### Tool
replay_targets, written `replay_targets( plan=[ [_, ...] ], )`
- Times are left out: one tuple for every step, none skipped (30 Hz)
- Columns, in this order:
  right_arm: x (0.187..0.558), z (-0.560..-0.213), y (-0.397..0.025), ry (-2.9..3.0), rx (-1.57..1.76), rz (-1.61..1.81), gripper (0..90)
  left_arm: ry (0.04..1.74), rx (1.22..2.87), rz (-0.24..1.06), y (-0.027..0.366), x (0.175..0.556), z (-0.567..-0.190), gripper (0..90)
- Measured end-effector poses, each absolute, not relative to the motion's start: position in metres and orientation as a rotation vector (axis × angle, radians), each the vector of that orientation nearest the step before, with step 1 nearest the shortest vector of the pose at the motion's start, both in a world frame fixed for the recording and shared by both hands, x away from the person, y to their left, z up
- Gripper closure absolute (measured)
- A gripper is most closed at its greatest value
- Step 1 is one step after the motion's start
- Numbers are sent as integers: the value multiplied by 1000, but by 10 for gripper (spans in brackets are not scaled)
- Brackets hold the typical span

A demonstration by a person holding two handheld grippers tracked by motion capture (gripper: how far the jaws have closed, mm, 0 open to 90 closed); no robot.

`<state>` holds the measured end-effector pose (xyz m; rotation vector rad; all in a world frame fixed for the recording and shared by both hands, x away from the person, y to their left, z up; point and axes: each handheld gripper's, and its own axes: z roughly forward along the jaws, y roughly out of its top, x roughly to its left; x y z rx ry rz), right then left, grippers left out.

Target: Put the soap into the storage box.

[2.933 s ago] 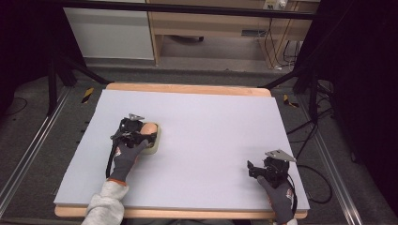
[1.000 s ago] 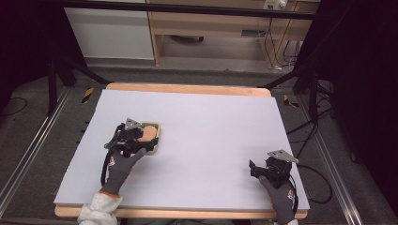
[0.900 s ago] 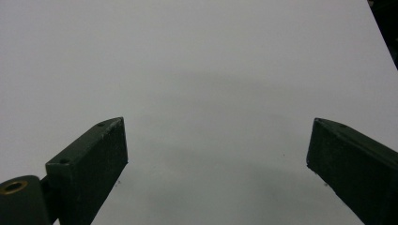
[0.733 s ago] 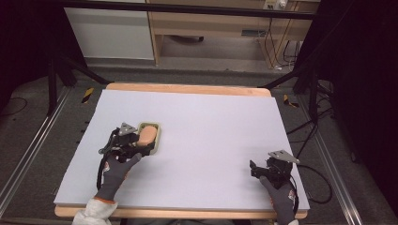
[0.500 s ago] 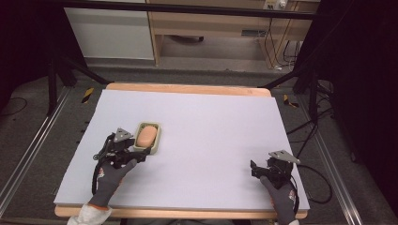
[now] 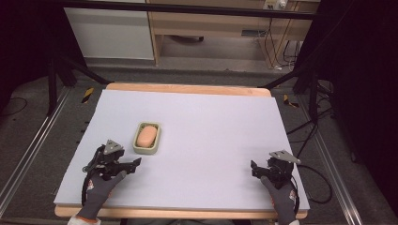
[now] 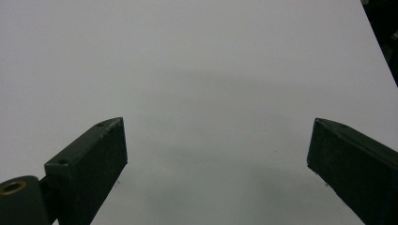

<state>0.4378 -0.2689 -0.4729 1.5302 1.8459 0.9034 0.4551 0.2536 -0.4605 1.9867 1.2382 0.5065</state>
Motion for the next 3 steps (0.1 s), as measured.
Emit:
replay_targets(
  plan=[
    [438,-473,-269,1847,1529,904,56,1242,1998,503,255,455,-463,216],
    [438,-473,-269,1845,1532,906,56,1243,2004,502,256,454,-464,216],
    [438,-473,-269,1845,1532,905,56,1243,2004,502,256,454,-464,215]
  ],
)
